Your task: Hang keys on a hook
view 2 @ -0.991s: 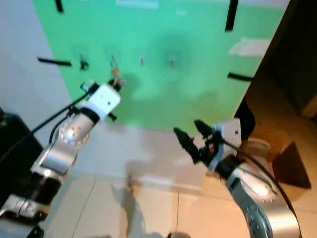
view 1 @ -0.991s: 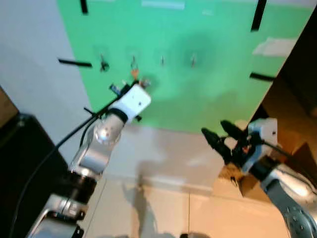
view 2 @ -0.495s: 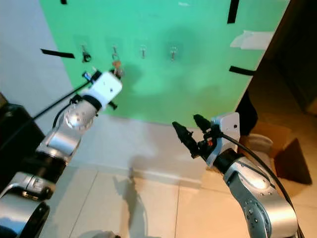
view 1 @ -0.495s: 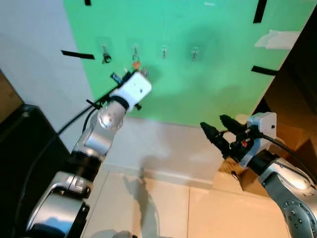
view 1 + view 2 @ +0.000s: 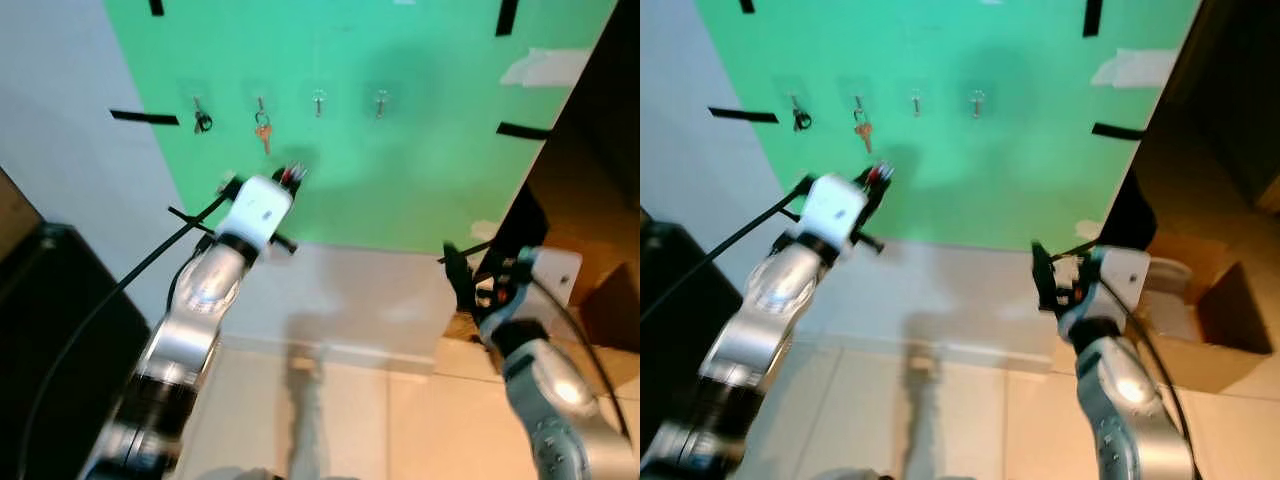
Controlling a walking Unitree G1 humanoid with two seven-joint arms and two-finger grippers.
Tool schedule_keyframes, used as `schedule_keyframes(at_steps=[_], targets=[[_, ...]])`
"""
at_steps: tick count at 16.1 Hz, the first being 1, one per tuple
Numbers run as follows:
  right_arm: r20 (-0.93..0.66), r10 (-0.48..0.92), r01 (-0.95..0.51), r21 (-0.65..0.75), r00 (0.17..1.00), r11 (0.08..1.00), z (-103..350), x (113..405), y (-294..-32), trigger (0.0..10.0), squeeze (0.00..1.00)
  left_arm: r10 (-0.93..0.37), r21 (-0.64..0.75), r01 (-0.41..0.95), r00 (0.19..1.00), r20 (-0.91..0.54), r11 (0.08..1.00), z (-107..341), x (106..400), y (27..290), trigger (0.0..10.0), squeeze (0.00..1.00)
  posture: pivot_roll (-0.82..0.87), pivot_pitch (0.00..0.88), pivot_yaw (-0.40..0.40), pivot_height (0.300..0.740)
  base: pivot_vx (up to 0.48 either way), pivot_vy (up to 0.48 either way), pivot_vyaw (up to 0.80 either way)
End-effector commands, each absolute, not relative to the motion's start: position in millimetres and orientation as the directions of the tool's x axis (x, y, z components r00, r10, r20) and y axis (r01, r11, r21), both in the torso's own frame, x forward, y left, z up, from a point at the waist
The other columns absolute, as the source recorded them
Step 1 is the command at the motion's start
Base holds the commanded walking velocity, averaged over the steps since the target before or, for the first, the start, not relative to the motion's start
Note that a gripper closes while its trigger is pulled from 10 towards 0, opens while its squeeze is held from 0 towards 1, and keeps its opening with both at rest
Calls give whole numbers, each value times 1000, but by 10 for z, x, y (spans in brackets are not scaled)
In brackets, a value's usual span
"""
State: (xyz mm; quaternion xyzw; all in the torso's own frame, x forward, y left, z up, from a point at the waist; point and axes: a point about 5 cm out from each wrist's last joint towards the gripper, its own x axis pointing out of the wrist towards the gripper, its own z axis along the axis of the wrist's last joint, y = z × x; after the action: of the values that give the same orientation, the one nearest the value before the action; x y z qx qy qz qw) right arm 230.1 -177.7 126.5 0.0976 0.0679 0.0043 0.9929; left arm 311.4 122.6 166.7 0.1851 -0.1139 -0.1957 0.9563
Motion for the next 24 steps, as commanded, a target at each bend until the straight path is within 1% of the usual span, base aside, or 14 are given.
schedule_keyframes(at_steps=[1,2,3,5,7,9,17,24], targets=[[-123,-23,43,165,992,985,1251,2299,-1766,10000,0,-398,336,344,911,108,877,1580,3014,1367,10000,0,-134,0,111,740,0,0,0],[-134,-67,88,163,989,983,1204,2288,-1789,10000,0,-375,291,338,923,83,895,1504,2934,1455,10000,0,-133,0,114,740,0,0,0],[-146,-98,122,160,984,980,1157,2282,-1815,10000,0,-352,275,321,933,69,906,1483,2909,1503,10000,0,-119,0,121,740,277,0,0],[-154,-116,139,149,981,979,1103,2290,-1811,10000,0,-336,266,312,940,51,912,1471,2903,1537,10000,0,-113,0,122,740,302,0,0],[-145,-88,103,101,985,990,1111,2326,-1751,10000,0,-334,265,313,942,34,912,1431,2883,1564,10000,0,-115,0,119,740,306,0,0],[-140,-75,84,61,987,995,1119,2345,-1743,10000,0,-321,251,308,947,12,917,1373,2829,1584,10000,0,-111,0,98,740,304,0,0],[-149,-50,57,41,988,998,1114,2378,-1775,10000,0,-299,241,291,954,-1,926,1347,2753,1542,10000,0,-94,0,40,740,308,0,0],[-156,-40,48,44,987,998,1109,2375,-1753,10000,0,-300,240,293,954,-5,926,1370,2729,1533,10000,0,-96,0,43,740,307,0,0]])
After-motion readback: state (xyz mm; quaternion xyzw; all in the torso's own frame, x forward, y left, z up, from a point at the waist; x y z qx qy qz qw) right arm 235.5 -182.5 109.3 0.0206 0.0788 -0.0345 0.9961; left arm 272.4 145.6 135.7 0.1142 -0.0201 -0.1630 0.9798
